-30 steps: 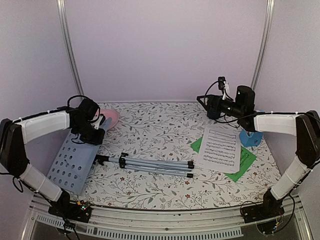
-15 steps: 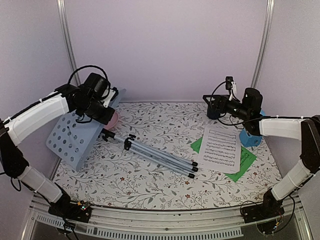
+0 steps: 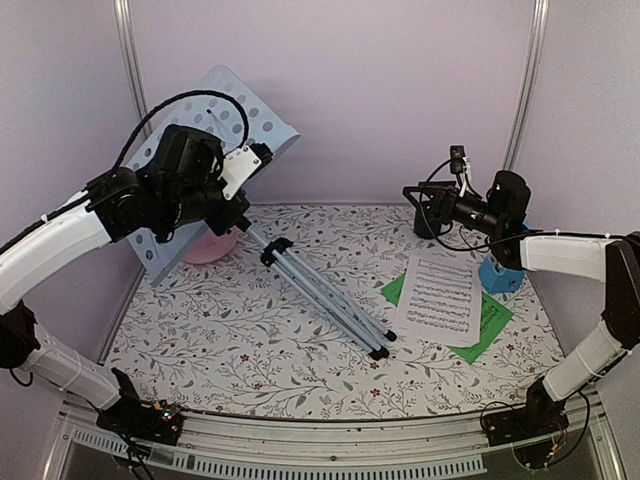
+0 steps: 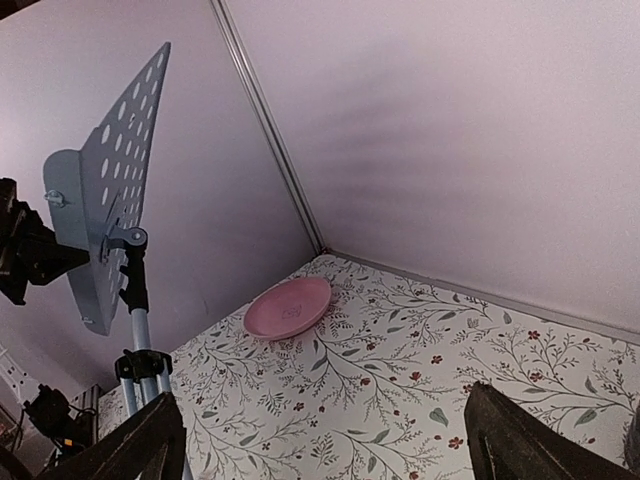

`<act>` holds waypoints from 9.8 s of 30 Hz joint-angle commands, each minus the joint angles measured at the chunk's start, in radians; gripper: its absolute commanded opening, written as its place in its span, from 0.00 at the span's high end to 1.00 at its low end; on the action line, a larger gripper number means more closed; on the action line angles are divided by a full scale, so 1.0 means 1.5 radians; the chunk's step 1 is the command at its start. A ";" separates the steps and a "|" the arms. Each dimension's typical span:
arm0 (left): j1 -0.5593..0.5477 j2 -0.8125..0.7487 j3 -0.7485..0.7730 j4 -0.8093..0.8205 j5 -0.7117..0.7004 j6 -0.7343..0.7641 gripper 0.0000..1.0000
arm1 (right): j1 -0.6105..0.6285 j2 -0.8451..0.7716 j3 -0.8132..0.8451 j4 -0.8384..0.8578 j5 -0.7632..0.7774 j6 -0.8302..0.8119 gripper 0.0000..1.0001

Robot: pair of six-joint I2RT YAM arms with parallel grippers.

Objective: Set up the instrument practice props

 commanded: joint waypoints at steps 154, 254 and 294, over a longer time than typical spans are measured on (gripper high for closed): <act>-0.100 -0.237 -0.414 0.725 0.188 0.037 0.40 | 0.215 -0.011 0.267 0.179 -0.001 0.071 1.00; -0.052 0.183 -0.396 0.961 0.089 -0.122 0.54 | 0.389 0.050 0.379 0.038 0.559 -0.182 1.00; -0.044 0.280 -0.318 0.899 0.011 0.039 0.97 | 0.392 0.054 0.446 0.012 0.565 -0.226 1.00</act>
